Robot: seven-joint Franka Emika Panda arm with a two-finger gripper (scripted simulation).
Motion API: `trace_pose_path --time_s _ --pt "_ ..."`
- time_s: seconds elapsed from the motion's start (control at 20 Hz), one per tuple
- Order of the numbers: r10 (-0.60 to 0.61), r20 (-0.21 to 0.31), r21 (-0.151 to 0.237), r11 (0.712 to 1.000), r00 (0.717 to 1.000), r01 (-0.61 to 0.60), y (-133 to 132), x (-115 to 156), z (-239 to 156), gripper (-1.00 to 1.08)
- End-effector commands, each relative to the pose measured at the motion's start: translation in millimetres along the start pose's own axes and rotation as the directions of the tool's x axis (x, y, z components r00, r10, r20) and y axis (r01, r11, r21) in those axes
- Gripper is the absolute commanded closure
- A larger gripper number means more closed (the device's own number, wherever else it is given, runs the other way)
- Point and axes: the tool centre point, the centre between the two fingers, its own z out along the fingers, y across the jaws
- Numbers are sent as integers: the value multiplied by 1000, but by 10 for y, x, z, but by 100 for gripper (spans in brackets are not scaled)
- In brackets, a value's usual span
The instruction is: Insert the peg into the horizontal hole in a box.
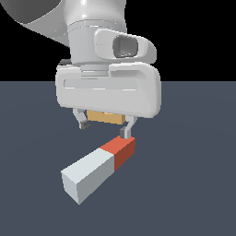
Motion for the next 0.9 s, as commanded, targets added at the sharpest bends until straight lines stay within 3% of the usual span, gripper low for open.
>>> trace_pose_path --time_s 0.0,0.35,0.85 --pt "71 2 3 998 998 -71 -43 -133 125 -92" --pt "183 5 9 983 983 -183 -141 -341 334 -92" --pt "188 5 11 982 982 -188 -151 -349 363 -92"
